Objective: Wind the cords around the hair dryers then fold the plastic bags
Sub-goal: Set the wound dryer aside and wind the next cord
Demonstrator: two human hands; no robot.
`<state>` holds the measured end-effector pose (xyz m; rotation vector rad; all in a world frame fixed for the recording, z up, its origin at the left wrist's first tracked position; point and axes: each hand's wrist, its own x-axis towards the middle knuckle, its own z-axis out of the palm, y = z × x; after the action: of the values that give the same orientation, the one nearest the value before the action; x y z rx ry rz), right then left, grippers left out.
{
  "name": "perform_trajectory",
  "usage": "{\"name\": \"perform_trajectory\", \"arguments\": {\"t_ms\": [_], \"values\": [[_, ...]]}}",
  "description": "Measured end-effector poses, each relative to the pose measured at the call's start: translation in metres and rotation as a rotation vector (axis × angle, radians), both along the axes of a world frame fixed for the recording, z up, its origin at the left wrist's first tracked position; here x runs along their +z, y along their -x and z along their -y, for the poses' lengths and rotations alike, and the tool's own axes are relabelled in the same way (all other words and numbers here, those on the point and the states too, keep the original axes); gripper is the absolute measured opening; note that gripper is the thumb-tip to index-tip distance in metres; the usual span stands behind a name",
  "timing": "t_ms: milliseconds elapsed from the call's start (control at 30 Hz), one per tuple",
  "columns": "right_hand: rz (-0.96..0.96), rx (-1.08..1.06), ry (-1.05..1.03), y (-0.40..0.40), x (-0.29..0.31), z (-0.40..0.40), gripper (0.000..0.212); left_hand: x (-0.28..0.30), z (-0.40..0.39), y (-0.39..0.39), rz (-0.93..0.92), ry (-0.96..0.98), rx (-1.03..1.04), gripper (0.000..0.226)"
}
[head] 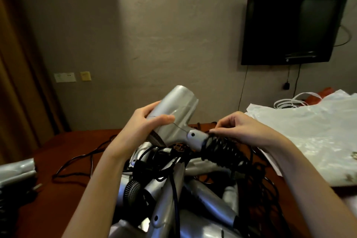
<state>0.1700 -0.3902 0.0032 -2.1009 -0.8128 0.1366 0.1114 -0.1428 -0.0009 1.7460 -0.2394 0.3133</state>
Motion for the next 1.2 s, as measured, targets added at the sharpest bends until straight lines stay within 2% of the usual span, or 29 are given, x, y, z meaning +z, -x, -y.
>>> {"name": "perform_trajectory", "arguments": {"t_ms": [100,167,300,467,567,700,767,833,900,1033,1133,1200], "values": [[0.034,-0.034,0.042,0.003,0.004,-0.002,0.023,-0.004,0.009,-0.003,0.074,-0.113,0.075,0.071],[0.125,-0.091,0.048,0.008,0.008,-0.006,0.023,-0.005,0.013,-0.004,0.126,-0.134,0.115,0.075],[0.339,-0.187,0.115,0.018,0.013,-0.009,0.025,-0.001,0.009,-0.003,0.194,-0.071,0.168,0.073],[0.473,-0.189,0.036,0.029,0.014,-0.014,0.022,0.000,-0.001,-0.001,0.252,-0.023,0.253,0.081],[0.491,-0.143,-0.036,0.039,0.013,-0.025,0.023,0.001,-0.006,-0.002,0.290,-0.023,0.335,0.093],[0.578,-0.144,-0.014,0.045,0.003,-0.044,0.022,-0.002,-0.005,-0.004,0.323,0.003,0.434,0.101],[0.566,-0.108,0.036,0.045,-0.004,-0.054,0.038,-0.004,-0.003,-0.006,0.331,0.034,0.486,0.098],[0.552,-0.076,0.032,0.043,-0.010,-0.059,0.044,-0.005,-0.004,-0.008,0.306,0.089,0.518,0.096],[0.475,-0.045,-0.100,0.037,-0.012,-0.057,0.042,-0.005,-0.006,-0.008,0.265,0.154,0.516,0.091],[0.274,0.030,-0.265,0.025,-0.015,-0.051,0.018,-0.002,-0.005,-0.005,0.192,0.241,0.447,0.064],[0.050,0.088,-0.271,0.020,-0.015,-0.044,0.022,0.000,0.001,-0.004,0.124,0.334,0.337,0.041],[0.017,0.036,-0.207,0.016,-0.014,-0.036,0.037,0.002,0.003,-0.003,0.084,0.362,0.284,0.033]]}}
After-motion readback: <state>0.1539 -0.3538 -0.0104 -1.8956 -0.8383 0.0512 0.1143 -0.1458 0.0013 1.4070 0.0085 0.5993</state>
